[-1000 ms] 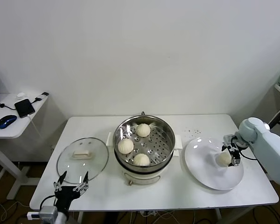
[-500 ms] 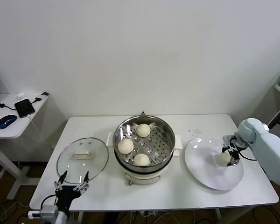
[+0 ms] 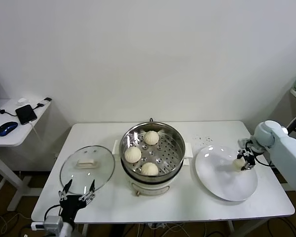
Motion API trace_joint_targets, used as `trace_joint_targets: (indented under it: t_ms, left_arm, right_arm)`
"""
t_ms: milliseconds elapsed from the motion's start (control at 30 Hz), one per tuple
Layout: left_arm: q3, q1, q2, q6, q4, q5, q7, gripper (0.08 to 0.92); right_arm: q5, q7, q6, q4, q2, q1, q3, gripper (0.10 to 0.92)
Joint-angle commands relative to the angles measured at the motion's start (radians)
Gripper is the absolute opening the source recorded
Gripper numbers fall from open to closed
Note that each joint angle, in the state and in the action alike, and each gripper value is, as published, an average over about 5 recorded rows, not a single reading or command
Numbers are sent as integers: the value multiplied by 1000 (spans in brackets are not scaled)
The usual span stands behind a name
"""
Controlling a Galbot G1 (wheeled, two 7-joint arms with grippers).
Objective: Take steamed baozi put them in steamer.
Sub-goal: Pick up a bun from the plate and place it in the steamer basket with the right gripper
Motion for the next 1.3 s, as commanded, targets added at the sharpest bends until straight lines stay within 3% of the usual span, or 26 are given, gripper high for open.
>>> trace_joint_targets:
  t_ms: [33,200,400,567,700,1000,1300]
  left_arm:
    - [5,-9,-2,-9,4,18,-3,823]
    - [10,-20,0,-20,11,38,-8,823]
    - [14,-42,2,-27,19,73,-12,823]
    - [14,-53,11,-25,19,83,-16,823]
    - [16,-67,13,-18,19,86,-15,823]
    - [24,-88,15,-7,15,82,-12,823]
    - [23,-92,15,-17,11,73,-16,823]
  right_arm:
    - [139,-27,-68,108,-65,106,-107,537]
    - [259,-33,-129,155,-96,257,-253,535]
    - [502,-50,-237,242,-82,565,-533,535]
    - [748,-50,-346,289,21,881,-804,535]
    - [863,-45,-421,284,141,1003,-907,535]
    - [952,-11,-536,244,346,1008,-1012,535]
    - [913,60,-582,189,444,860,-1021,535]
